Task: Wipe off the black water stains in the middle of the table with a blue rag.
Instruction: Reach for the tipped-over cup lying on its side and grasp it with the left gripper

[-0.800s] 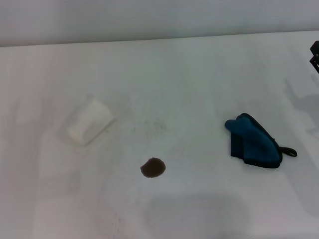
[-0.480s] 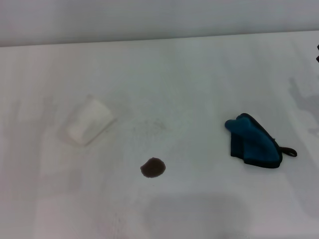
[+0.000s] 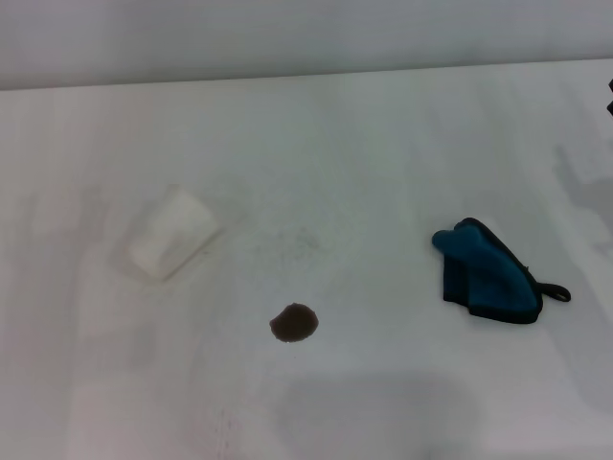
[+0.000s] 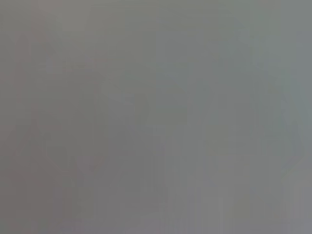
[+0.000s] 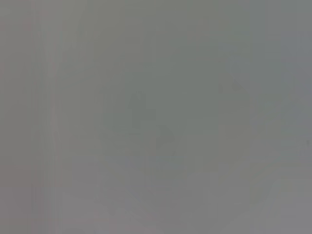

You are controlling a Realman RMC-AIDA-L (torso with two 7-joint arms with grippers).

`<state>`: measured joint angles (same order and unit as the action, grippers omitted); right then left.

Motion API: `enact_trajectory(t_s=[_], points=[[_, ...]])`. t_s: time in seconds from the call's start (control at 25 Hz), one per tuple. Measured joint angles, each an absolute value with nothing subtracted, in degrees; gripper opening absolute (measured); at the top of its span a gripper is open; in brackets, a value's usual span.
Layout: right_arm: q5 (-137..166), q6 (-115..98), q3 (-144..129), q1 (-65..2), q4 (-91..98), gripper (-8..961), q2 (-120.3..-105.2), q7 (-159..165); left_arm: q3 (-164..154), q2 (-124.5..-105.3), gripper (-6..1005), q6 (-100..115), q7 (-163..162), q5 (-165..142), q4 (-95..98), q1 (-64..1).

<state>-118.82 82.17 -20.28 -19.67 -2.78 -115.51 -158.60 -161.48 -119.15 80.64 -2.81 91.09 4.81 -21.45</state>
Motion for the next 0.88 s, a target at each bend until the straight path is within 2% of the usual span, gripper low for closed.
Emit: enact_trajectory(t_s=[0.4,0.72,0.88], points=[[-118.71,79.75,-20.63,-19.95,-2.36,835,-115.50,-158.54,-162.13,-118.72,883,80.84,-9.34,89.69,3.88,-21.83],[-118.55,78.57,-20.71,-20.13,-2.90,834,-115.64,-158.07,-162.60,-118.35,883,81.17,-34.51,75.18,-11.40,-25.51],[-118.02,78.59,-20.85,-20.12,-3.59,834,-115.69,-158.00,-163.03,-118.32,883,81.72,-54.55,65.65,-25.00,-29.40]])
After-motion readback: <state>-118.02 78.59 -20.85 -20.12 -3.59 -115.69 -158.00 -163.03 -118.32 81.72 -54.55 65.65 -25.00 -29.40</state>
